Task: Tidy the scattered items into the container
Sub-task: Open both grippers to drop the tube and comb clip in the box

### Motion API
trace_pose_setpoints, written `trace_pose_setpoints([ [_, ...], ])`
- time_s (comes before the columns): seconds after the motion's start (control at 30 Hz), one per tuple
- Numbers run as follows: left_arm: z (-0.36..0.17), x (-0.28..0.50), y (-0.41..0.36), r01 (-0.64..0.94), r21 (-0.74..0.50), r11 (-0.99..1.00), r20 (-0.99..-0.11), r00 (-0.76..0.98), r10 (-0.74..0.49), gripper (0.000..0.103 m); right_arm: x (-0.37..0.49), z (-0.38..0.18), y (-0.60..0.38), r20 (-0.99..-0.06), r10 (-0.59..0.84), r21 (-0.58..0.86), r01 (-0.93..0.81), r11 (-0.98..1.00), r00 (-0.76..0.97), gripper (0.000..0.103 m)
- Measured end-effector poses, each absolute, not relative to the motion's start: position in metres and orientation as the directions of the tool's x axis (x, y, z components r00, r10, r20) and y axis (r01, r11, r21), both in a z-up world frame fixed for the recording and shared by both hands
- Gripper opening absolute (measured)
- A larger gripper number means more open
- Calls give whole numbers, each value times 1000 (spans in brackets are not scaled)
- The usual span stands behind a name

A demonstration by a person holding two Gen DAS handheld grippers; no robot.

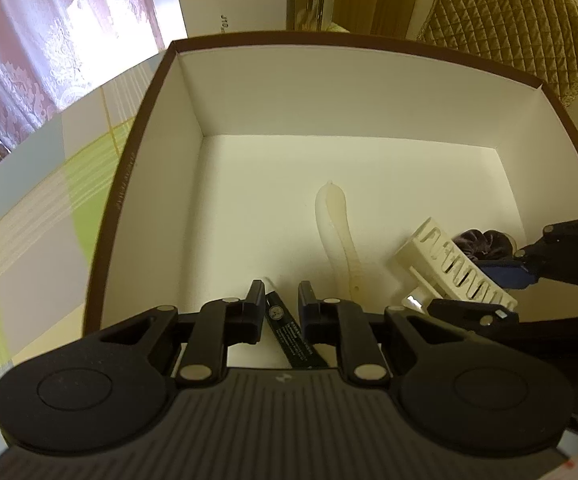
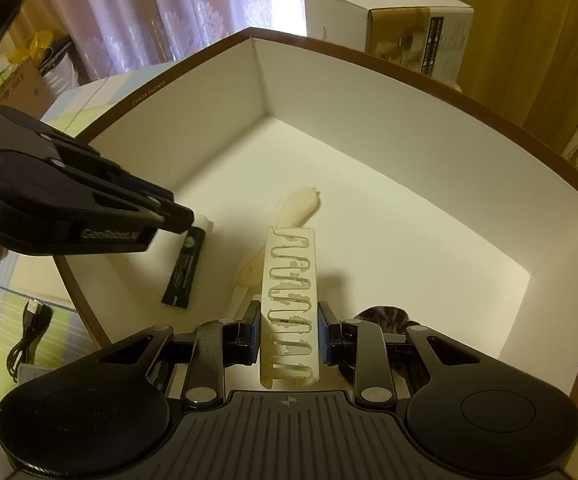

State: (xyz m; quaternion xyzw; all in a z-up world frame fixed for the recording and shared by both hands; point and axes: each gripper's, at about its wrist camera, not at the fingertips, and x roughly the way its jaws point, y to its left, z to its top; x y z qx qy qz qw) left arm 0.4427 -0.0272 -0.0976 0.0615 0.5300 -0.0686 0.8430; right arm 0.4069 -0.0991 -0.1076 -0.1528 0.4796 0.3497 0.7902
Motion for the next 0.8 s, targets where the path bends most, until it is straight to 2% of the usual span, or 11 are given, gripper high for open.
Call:
trace_pose_setpoints([
  [0.17, -91, 438, -27, 188, 47, 981, -895, 444, -42, 17, 407, -109, -98, -868, 402, 96, -696, 712, 291, 25],
  [0.23, -89, 435, -26, 188, 52, 981, -892, 450, -39, 22, 405, -108, -98, -863, 413, 103, -699, 707, 290, 27],
  [0.27, -88, 434, -25, 189, 54, 981, -891, 453, -38, 26, 404, -107, -98, -861, 413, 99, -699, 708, 296, 32],
  [0.3, -87, 432, -25, 189, 58, 980, -889, 456, -35, 29, 403, -105, -98, -859, 412, 92, -700, 708, 304, 43],
  [0.43, -82, 426, -24, 193, 69, 979, -881, 473, -31, 30, 399, -95, -102, -842, 418, 79, -688, 722, 341, 61],
  [0.5, -79, 423, -23, 191, 64, 980, -878, 478, -36, 34, 398, -91, -105, -839, 421, 83, -682, 727, 346, 76],
  [0.6, -74, 418, -21, 192, 69, 979, -871, 490, -35, 41, 393, -84, -111, -829, 422, 79, -670, 738, 367, 86],
  [0.67, -71, 415, -20, 193, 65, 979, -869, 493, -40, 50, 390, -79, -115, -822, 427, 89, -657, 749, 375, 99],
  [0.7, -69, 413, -19, 194, 61, 979, -868, 494, -44, 61, 387, -76, -118, -816, 439, 101, -654, 750, 377, 101],
  [0.77, -64, 407, -19, 192, 59, 980, -861, 507, -48, 74, 382, -71, -123, -806, 455, 115, -654, 748, 379, 101],
  [0.8, -61, 404, -18, 189, 62, 980, -857, 514, -45, 78, 380, -69, -125, -805, 454, 114, -651, 750, 382, 101],
])
